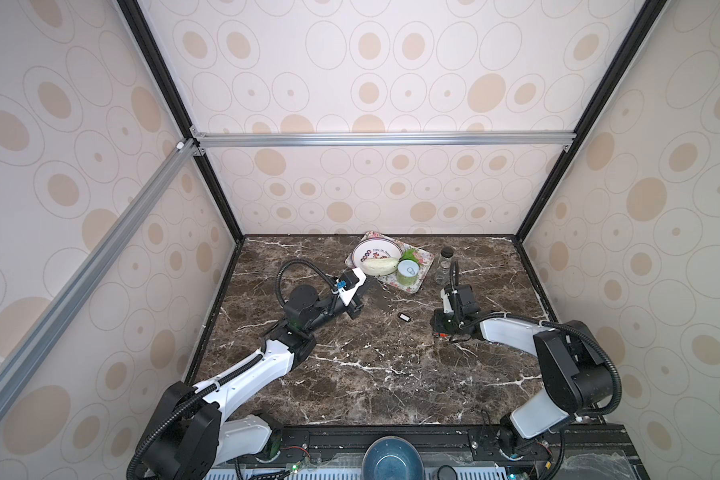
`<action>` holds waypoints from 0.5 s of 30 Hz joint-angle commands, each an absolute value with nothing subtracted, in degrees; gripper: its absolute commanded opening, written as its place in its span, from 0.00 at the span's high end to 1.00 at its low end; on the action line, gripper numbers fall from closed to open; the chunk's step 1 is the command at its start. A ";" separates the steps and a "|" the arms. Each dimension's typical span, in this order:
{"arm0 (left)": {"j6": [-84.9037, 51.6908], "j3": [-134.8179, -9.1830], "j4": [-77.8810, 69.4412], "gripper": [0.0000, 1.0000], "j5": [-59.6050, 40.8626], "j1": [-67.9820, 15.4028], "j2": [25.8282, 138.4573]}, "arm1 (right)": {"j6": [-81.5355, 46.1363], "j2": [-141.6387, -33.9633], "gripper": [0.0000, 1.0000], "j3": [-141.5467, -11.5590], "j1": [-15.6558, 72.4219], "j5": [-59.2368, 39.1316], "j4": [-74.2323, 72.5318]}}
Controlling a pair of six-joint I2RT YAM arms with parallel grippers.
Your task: Put the keys on the keyring
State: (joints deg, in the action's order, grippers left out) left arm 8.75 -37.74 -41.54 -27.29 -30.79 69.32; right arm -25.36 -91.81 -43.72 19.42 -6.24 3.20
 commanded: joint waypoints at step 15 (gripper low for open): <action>8.70 -38.12 -44.65 1.00 -27.81 -30.58 67.71 | -28.22 -93.75 0.75 -43.66 19.23 -10.16 3.07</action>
State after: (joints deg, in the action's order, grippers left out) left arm 8.75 -37.52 -41.56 -27.31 -30.79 69.06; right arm -26.89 -93.21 -43.77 19.42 -9.08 3.03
